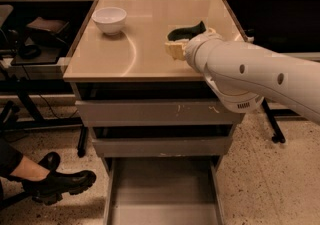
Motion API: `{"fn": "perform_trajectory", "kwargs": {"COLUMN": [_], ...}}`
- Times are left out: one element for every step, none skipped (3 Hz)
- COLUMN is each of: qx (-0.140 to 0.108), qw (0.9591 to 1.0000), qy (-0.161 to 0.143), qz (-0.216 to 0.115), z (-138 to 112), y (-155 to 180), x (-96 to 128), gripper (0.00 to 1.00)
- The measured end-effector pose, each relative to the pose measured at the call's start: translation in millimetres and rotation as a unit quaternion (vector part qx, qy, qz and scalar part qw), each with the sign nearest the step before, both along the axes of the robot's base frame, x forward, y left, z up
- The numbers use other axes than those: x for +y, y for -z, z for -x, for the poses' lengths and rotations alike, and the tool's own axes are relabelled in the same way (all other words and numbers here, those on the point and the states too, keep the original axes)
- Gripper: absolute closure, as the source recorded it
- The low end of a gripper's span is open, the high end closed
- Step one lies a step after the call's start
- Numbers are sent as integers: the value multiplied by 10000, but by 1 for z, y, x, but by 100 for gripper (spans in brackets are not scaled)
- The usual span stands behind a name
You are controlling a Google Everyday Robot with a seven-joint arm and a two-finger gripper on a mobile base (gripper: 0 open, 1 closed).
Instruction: Pick sponge from bottom drawer and place on counter
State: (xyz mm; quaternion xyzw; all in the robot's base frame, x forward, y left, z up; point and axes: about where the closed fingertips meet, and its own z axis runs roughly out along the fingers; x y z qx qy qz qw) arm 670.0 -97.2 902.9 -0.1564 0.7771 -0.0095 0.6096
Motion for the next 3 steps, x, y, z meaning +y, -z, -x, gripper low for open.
{"fn": "perform_trajectory", "kwargs": {"qx": [0,101,253], "qw": [10000,9995,9971], "qy": [0,-56,30], "qz": [-1,-300,-712], "z": [0,-12,-46], "y": [0,-5,-11], "x": [0,-18,-61], "gripper": [100,100,100]}}
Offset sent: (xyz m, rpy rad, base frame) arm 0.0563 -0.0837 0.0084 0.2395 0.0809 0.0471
